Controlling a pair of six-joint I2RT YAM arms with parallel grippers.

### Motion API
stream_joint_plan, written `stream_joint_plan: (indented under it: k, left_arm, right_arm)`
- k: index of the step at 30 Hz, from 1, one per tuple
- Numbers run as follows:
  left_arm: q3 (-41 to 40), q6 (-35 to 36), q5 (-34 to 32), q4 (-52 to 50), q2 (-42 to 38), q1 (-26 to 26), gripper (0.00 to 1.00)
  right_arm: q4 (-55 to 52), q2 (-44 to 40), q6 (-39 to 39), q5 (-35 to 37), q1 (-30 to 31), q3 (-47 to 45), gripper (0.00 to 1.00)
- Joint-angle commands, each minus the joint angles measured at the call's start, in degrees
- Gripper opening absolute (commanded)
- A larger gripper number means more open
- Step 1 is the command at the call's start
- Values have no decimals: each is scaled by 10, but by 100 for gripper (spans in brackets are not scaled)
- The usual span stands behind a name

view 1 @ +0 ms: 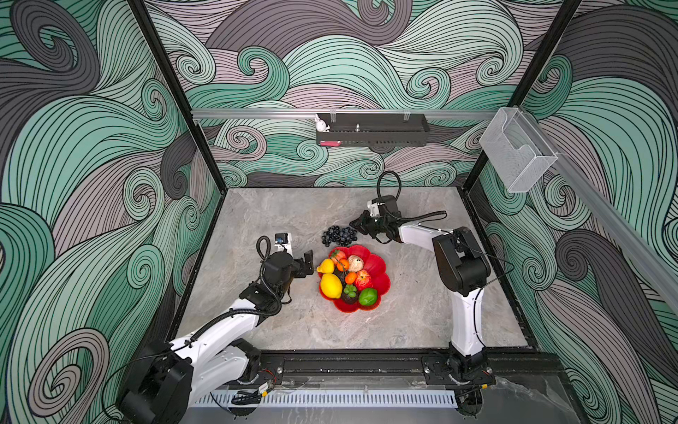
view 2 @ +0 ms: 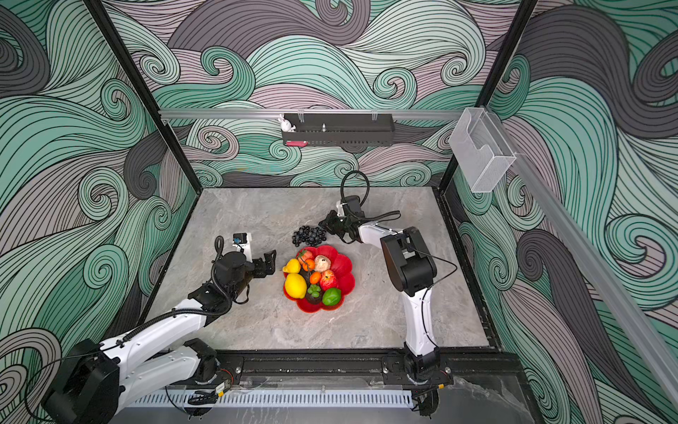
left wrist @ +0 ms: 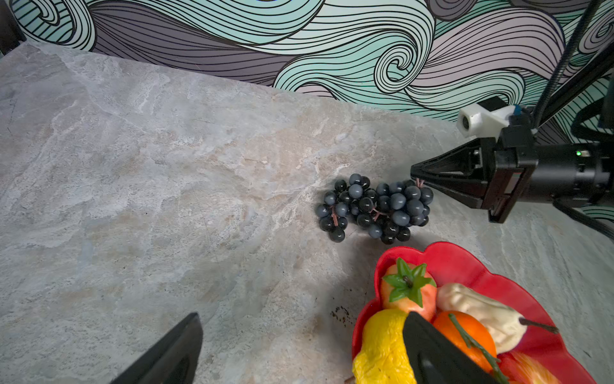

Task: Arrange fruit in a fruit bowl
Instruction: Pick up the fruit from the top-center of the table, then place the fruit in the fruit bowl.

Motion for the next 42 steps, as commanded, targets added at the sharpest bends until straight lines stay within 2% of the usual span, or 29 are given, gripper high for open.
stream_joint_plan:
  k: [1,13,22,30,35,42]
  left_arm:
    - [8,4,-6,9,-4,4,96]
    - [4,4,-5,13,-8,4,96]
    - [-30,2,-11,28,-62,6,97]
    - [-4,20,-12,-56,-100,6,98]
    - [5,49,6,-95,-117,5,98]
    - [26,86,-26,-177,-141,5,98]
  right_arm:
    - [-23,-27,-44,20,6,-6,0]
    - [-81,-108,-112,65,13,-12,0]
    - [-206,-156,-182,109,14,72,0]
    - [-330,-229,-226,181,13,111,0]
    - [-375,-292,-247,203,14,103,0]
    - [-437,-387,-271,201,14,60,0]
